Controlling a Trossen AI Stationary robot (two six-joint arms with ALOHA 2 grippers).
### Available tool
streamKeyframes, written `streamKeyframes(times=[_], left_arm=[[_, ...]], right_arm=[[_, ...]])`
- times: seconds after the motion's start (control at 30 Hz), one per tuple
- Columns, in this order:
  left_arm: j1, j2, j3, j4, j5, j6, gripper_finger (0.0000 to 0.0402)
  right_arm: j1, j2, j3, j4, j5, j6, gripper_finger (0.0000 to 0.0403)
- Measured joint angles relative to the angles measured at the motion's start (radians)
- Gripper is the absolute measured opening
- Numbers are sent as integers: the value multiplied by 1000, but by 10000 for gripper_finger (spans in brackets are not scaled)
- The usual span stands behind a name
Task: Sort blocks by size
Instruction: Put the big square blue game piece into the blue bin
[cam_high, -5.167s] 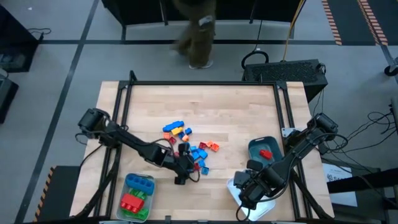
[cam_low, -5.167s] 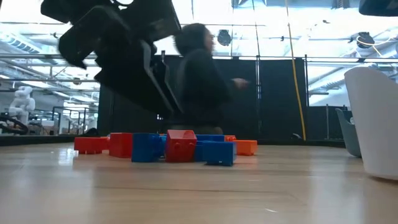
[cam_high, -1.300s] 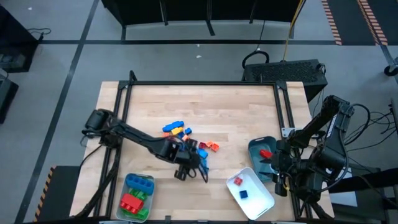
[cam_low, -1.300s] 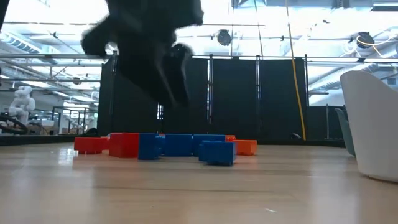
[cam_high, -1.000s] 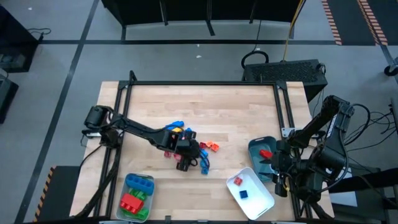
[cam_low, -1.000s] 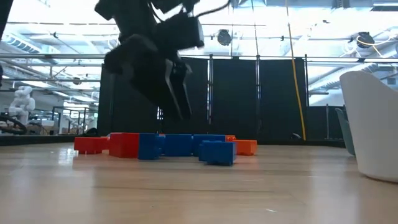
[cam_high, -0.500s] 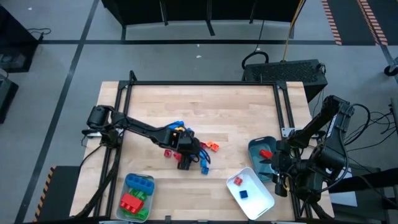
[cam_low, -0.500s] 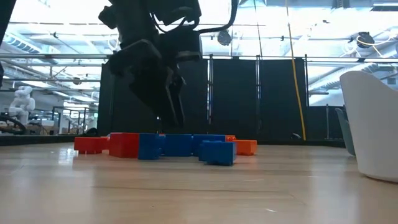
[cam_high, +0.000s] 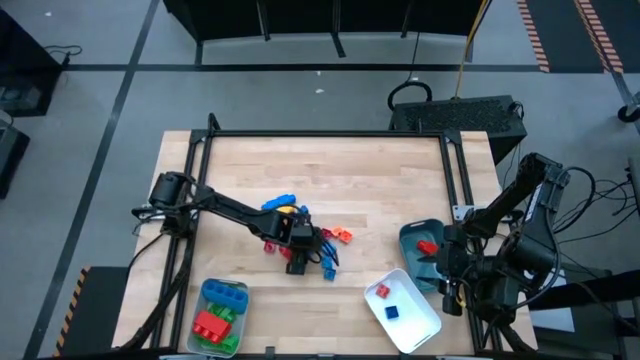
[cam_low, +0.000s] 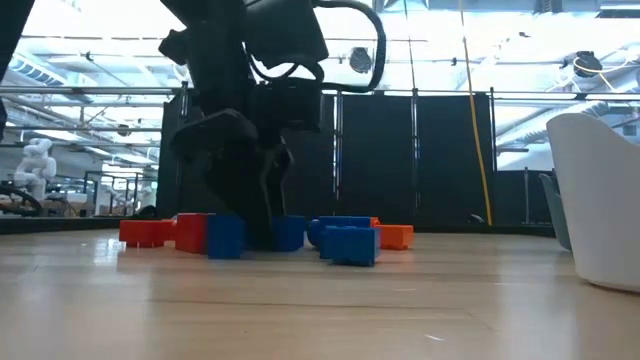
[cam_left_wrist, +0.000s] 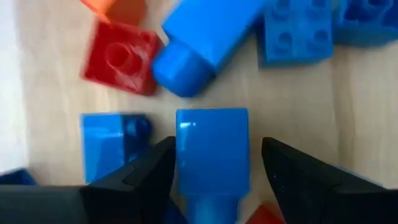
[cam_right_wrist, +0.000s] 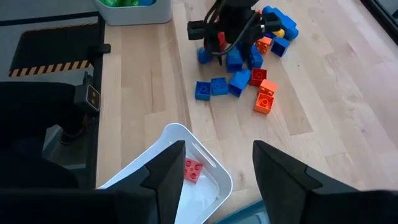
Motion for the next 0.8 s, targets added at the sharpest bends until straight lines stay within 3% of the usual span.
streamKeyframes(times=[0.3, 0.5, 0.7, 0.8], left_arm=[[2, 21, 1, 10, -4, 1, 228], [1, 21, 2, 8, 6, 30, 135], [-6, 15, 79, -22, -11, 39, 135], [-14, 0, 156, -33, -66, 74, 135]], right_arm=[[0, 0, 0, 1, -1, 3, 171], [0, 0, 0, 1, -1, 3, 171], [0, 0, 0, 1, -1, 3, 171], [0, 0, 0, 1, 13, -8, 171]])
